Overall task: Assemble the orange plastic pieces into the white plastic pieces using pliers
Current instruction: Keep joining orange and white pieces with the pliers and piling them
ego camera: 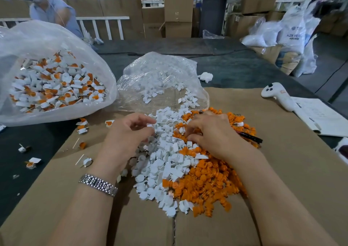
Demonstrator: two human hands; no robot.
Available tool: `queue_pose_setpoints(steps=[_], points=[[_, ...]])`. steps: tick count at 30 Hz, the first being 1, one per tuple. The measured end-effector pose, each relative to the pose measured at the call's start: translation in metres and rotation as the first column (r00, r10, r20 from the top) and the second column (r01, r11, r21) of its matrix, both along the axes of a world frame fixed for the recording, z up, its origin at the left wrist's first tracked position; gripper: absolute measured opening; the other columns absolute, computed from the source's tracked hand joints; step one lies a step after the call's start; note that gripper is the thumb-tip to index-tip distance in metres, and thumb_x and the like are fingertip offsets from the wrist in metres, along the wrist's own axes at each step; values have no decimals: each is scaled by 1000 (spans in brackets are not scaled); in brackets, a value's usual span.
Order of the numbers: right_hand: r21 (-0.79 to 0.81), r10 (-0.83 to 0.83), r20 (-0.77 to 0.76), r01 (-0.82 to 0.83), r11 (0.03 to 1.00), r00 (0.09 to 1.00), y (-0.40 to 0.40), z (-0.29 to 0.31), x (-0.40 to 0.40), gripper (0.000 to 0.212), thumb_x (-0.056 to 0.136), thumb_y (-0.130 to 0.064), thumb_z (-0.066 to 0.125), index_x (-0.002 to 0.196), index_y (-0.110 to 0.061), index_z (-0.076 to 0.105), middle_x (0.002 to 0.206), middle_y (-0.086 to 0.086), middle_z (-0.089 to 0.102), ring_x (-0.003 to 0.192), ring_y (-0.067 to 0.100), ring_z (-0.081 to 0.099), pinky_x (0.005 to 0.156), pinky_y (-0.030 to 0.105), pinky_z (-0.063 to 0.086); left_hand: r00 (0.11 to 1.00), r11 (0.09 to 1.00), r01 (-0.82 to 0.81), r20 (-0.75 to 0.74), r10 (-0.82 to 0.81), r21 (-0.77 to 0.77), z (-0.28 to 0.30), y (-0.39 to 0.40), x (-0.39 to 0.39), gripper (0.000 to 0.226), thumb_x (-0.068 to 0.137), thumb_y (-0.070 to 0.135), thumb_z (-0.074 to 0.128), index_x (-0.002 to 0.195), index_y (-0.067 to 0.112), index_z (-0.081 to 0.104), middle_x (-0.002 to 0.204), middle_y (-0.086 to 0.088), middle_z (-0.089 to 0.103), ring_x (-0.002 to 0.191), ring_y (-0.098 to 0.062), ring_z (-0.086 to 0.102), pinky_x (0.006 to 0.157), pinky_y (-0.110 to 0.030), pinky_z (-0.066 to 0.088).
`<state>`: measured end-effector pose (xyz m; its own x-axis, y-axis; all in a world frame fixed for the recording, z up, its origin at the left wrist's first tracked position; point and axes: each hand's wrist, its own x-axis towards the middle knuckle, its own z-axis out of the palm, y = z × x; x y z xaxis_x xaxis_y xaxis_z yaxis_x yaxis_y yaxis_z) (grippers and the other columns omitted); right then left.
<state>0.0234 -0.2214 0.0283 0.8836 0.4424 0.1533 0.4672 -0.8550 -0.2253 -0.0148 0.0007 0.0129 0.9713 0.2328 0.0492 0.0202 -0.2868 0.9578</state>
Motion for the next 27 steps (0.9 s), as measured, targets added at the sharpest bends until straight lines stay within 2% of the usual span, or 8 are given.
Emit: queue_pose_setpoints(steps=[5, 7, 12, 14, 16, 20, 22, 27], points=[[73, -4, -57, 8, 997, 998, -5, 2, -1, 16, 97, -32, 63, 112, -38, 66, 114, -17, 63, 117, 11, 45, 100, 41, 31, 993, 972, 119, 10, -119, -201, 1, -2, -1, 24, 85, 9, 79, 107, 19, 75, 91, -6, 80, 76, -16, 75, 66, -17, 56], [17, -8, -73, 9, 1000, 997, -4, 2, -1, 21, 98, -35, 62, 118, -40, 66, 115, -15, 63, 120, 12, 44, 100, 42, 32, 991, 951, 128, 6, -131, -282, 1, -2, 0, 28, 78, 12, 81, 105, 14, 75, 92, -10, 79, 79, -19, 77, 68, -18, 57], [4, -40, 3, 40, 999, 999, -3, 2, 2, 15, 97, -38, 63, 109, -39, 71, 106, -13, 68, 113, 12, 50, 100, 39, 31, 974, 852, 204, 13, -226, -483, 0, -3, 2, 31, 69, 6, 81, 100, 6, 78, 93, -16, 78, 81, -23, 76, 72, -22, 60], [77, -57, 34, 55, 996, 998, -5, 2, 2, 14, 98, -36, 62, 105, -38, 73, 107, -13, 70, 110, 12, 54, 103, 39, 36, 966, 813, 232, 27, -258, -534, 0, -5, 3, 28, 69, 3, 80, 97, 6, 80, 93, -17, 77, 84, -25, 76, 72, -22, 60], [271, -56, 34, 45, 961, 998, -7, 5, -1, 12, 96, -32, 65, 102, -34, 75, 105, -13, 73, 102, 7, 62, 99, 34, 46, 961, 792, 241, 26, -274, -561, 1, -7, 2, 28, 71, 2, 79, 98, 6, 81, 93, -18, 76, 87, -26, 76, 73, -22, 60], [728, 75, -53, -13, 685, 996, -7, 15, -11, 5, 89, -26, 76, 93, -27, 76, 87, -14, 74, 85, 1, 68, 79, 17, 55, 958, 757, 251, 41, -285, -604, 4, -9, 1, 27, 74, 3, 77, 101, 5, 80, 95, -18, 76, 88, -28, 77, 70, -23, 60], [778, 140, -59, -42, 626, 988, -6, 18, -15, 5, 89, -24, 75, 94, -25, 75, 88, -12, 73, 83, 4, 68, 76, 16, 55, 950, 738, 273, 49, -310, -617, 6, -11, -1, 23, 77, 6, 76, 99, 6, 80, 94, -21, 76, 87, -28, 77, 69, -23, 61], [723, 162, -26, -93, 684, 987, 5, 15, -18, 2, 90, -20, 74, 92, -19, 74, 86, -9, 72, 86, 7, 66, 82, 22, 54, 935, 726, 306, 51, -351, -615, 11, -16, -4, 20, 84, 10, 70, 99, 9, 83, 94, -22, 77, 89, -28, 78, 71, -23, 62]])
